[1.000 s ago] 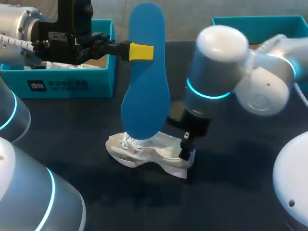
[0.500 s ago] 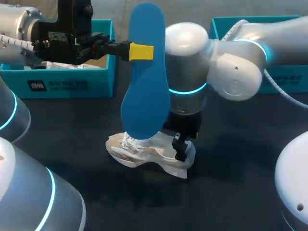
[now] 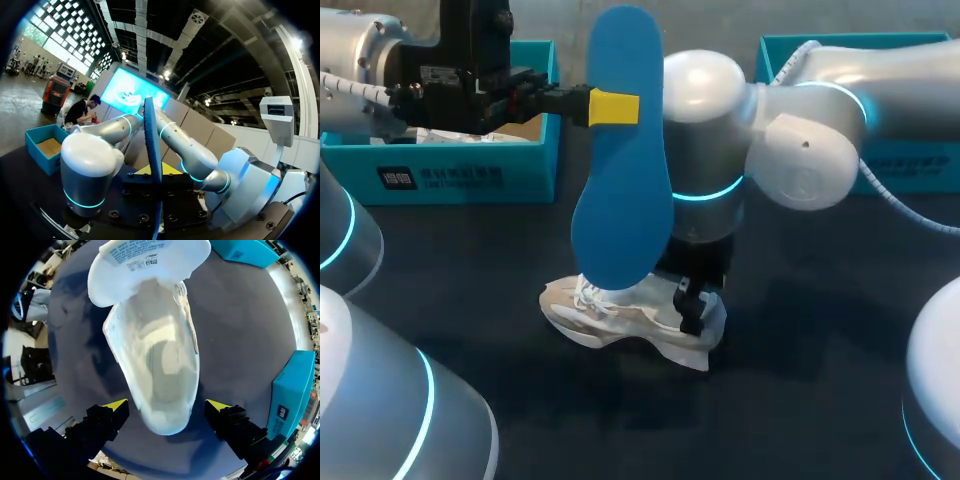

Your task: Take the shoe out of the shoebox, open the shoe tongue, remove and reinsert the insole, then place the shoe into the shoebox

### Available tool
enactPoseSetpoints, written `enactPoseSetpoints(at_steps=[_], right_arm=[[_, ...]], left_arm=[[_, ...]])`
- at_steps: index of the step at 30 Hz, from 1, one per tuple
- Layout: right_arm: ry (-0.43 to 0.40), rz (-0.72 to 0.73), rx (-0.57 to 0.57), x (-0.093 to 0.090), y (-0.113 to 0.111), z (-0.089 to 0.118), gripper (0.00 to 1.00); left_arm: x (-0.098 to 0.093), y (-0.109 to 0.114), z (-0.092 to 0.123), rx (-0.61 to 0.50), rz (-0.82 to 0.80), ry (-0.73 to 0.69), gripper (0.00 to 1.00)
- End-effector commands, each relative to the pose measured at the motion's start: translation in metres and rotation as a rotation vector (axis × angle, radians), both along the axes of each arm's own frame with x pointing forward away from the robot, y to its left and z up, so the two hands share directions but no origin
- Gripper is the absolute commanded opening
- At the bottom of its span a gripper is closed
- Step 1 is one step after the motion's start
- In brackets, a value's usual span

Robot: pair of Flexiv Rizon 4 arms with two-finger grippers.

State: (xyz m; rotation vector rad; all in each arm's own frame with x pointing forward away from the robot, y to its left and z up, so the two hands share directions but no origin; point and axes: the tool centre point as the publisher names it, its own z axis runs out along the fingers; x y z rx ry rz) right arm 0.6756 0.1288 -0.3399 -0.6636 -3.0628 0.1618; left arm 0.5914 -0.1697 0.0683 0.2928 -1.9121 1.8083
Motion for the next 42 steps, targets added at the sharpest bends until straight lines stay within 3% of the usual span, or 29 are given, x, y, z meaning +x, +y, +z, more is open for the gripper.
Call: enactPoseSetpoints(at_steps=[1, 15, 23, 42], right_arm=[[-0.016, 0.015, -0.021, 0.001, 0.007, 0.011, 1.00], [-0.040, 0.056, -0.039, 0.022, 0.033, 0.016, 1.00], [-0.077, -0.036, -0.040, 0.031, 0.032, 0.012, 1.00], [-0.054, -0.093, 0.033, 0.058, 0.030, -0.026, 1.00]], left_arm=[[0.000, -0.001, 0.000, 0.003, -0.001, 0.000, 0.00], [0.000, -0.001, 0.000, 0.003, -0.001, 0.000, 0.00], [0.000, -0.001, 0.000, 0.003, -0.001, 0.000, 0.00], [0.000, -0.001, 0.000, 0.003, -0.001, 0.000, 0.00]])
